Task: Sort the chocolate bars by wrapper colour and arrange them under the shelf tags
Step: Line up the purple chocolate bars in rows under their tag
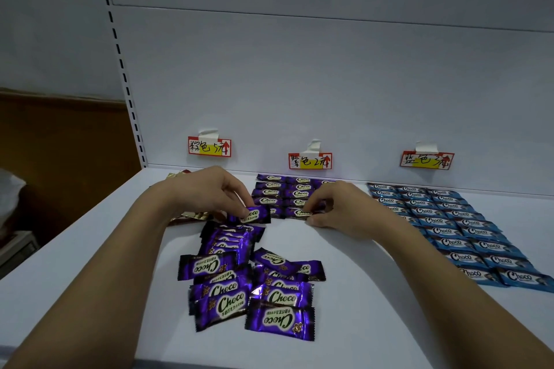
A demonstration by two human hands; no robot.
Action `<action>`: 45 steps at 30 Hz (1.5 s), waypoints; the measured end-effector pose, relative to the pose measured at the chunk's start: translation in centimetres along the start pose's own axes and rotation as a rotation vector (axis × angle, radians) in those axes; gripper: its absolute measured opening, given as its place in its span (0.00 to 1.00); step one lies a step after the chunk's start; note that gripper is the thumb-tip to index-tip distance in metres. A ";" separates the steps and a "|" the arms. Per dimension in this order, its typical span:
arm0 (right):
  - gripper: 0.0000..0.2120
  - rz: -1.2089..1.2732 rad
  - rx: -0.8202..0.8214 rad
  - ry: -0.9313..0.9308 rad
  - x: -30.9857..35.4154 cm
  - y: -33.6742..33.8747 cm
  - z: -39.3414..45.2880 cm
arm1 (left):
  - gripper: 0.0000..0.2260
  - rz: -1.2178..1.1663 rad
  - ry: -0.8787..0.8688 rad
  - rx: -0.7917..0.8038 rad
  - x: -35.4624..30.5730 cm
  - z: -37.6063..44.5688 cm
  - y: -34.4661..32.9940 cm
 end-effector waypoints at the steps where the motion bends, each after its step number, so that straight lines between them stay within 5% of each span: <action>1: 0.06 -0.002 -0.005 0.000 0.0 0.0 0.0 | 0.05 0.006 0.003 0.007 0.1 0.0 0.0; 27: 0.04 0.110 -0.059 0.050 1.1 0.0 0.2 | 0.02 0.232 -0.125 -0.164 -1.3 1.5 -1.1; 37: 0.05 0.135 0.059 0.077 5.7 0.1 -1.3 | 0.03 0.147 -0.193 -0.381 -3.0 -3.7 0.2; 40: 0.05 0.102 0.058 0.092 6.8 -0.5 -2.7 | 0.14 0.276 -0.218 -0.460 -2.8 -6.3 -1.1; 45: 0.19 -0.048 0.150 0.020 6.5 -2.3 -6.7 | 0.43 0.524 -0.126 -0.292 -1.9 -8.5 -7.3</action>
Point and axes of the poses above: each hand's wrist, its own z-axis towards the middle knuckle, its own y-axis out of the back of the hand, x = y × z, the point moved 7 cm from there along z, towards the middle knuckle, and after that the axes turned 2 degrees about -y, right-handed, at the moved point
